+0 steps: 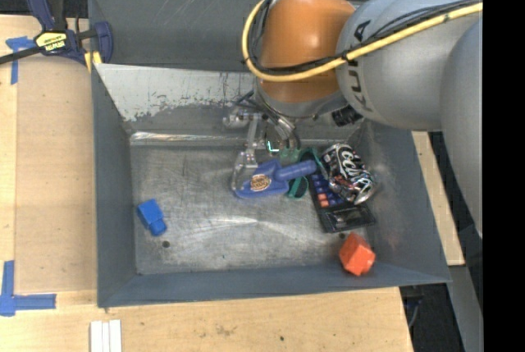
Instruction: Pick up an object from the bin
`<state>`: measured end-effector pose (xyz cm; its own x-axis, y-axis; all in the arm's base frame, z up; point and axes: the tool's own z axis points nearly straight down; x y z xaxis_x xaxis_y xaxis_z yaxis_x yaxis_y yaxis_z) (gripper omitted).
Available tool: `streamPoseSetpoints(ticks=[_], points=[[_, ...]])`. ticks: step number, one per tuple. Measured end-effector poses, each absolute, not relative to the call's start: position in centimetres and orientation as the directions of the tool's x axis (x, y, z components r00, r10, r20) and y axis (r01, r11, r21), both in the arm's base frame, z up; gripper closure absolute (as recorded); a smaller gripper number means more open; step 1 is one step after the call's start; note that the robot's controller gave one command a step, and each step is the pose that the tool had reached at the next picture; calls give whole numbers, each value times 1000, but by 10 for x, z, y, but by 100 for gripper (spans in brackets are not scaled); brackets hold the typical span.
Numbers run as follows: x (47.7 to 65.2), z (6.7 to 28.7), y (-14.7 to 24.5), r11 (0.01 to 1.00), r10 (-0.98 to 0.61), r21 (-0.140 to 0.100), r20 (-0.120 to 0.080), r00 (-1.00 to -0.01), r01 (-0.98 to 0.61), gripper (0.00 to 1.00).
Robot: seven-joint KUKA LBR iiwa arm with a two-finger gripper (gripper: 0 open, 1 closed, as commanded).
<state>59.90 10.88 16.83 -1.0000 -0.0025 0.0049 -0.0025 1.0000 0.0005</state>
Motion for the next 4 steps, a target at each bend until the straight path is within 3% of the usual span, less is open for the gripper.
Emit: streamPoseSetpoints(ticks=[1,2,3,4], points=[[600,171,109,1000,-2,1,0,-1000,-2,0],[600,130,122,994,-108,0,-7,-994,-108,0],[605,109,72,983,-185,1,-1,-983,-185,0],[594,84,79,997,-82,1,-7,-997,-82,100]])
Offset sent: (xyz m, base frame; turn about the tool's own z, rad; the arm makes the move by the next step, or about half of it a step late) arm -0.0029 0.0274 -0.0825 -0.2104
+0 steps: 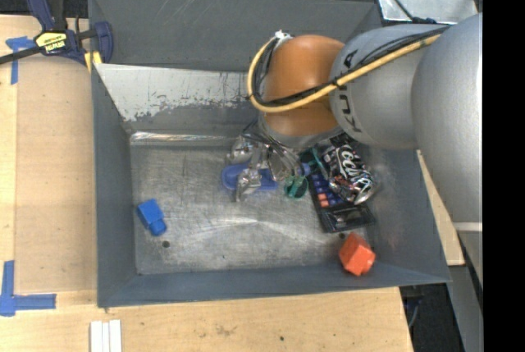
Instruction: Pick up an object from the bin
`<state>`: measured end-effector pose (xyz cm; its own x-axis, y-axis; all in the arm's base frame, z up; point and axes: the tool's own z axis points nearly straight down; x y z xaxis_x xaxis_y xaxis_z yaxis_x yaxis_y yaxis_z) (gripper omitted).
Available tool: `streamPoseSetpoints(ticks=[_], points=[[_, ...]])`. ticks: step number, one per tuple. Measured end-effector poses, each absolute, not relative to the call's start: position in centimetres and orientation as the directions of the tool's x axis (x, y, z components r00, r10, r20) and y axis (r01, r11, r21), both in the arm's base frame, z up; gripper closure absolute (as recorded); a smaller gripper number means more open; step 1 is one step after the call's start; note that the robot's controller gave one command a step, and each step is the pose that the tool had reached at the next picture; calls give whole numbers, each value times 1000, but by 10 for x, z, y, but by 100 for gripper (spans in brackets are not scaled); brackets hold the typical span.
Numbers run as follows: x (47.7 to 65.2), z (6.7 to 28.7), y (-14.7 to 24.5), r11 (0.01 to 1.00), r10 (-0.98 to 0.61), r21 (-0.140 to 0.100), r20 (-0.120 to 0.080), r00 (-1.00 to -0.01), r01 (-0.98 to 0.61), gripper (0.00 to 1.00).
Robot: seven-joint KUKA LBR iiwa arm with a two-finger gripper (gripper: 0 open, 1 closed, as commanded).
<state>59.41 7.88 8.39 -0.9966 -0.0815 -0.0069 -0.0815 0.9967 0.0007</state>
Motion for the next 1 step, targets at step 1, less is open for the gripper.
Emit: streamPoseSetpoints(ticks=[1], points=[[594,84,79,997,-81,1,-7,-997,-81,100]])
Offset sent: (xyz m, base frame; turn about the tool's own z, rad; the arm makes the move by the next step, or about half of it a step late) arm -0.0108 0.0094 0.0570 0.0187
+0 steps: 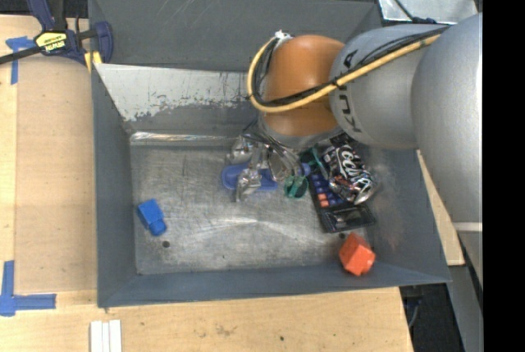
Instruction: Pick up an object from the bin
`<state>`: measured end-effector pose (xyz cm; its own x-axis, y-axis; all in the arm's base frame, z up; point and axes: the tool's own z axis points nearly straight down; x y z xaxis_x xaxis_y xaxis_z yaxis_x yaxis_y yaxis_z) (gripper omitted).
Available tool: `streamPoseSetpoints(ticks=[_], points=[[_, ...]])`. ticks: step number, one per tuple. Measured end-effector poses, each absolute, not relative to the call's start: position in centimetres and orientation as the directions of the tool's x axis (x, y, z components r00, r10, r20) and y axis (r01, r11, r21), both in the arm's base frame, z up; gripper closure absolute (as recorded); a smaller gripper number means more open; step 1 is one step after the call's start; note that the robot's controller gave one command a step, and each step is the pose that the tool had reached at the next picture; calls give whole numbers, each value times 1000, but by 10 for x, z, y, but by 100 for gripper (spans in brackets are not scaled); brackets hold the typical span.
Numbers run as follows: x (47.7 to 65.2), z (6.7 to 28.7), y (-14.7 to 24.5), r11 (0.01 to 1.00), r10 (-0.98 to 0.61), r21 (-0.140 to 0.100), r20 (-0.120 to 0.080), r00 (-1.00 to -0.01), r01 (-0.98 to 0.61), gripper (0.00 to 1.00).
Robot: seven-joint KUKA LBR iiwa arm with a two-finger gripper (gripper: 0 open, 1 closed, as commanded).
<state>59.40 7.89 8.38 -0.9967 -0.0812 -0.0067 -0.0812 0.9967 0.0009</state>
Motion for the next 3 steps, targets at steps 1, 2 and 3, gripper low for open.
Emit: streamPoseSetpoints(ticks=[1,2,3], points=[[584,132,87,998,-66,1,0,-998,-66,100],[602,198,74,998,-63,0,-1,-998,-63,100],[595,243,93,997,-77,-1,-5,-997,-77,100]])
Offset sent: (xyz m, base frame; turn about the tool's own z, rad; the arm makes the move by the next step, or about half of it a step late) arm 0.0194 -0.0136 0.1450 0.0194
